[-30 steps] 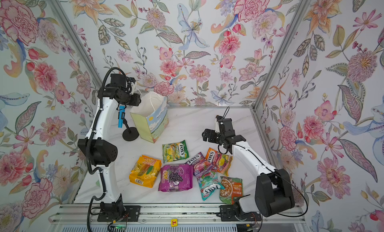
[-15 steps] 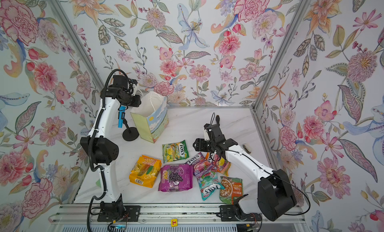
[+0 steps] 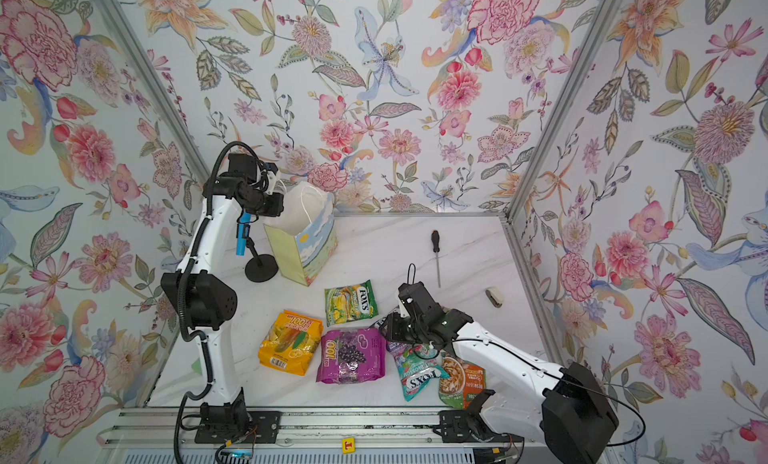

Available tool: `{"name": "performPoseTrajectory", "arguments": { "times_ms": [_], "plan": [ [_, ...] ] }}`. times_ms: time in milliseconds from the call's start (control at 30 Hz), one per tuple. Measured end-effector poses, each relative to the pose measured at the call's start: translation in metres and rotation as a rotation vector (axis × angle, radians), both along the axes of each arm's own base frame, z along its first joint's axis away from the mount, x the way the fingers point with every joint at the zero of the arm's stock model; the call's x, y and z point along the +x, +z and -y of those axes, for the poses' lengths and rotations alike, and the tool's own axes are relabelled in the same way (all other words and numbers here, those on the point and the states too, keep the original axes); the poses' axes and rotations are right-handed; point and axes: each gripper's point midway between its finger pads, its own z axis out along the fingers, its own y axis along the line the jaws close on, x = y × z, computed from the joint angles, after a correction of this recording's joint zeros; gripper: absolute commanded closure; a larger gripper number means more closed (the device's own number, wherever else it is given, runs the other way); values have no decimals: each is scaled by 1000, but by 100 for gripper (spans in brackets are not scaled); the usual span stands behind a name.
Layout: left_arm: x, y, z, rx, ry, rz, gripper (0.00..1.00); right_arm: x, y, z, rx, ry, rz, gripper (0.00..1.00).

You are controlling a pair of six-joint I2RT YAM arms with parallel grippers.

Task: Place the snacks into the paper bag
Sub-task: 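Grasp the purple grape candy packet with the right gripper and lift it toward the bag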

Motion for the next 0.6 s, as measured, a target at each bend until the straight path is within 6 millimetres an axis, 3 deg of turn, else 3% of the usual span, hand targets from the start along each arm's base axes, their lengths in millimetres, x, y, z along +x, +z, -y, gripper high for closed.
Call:
{"name": "performPoseTrajectory", "arguments": {
  "times_ms": [167,400,600],
  "plan": [
    [-4,-19,0,-5,5,-33,90,-22,-18,1,3,-8,-71,64],
    [-5,-1,0,-16,11,9,90,-32,-23,-5,16,-10,-101,65],
    [-6,0,-1,-26,12,11,91,-35,-33,-2,12,-25,-114,66]
  ]
}}
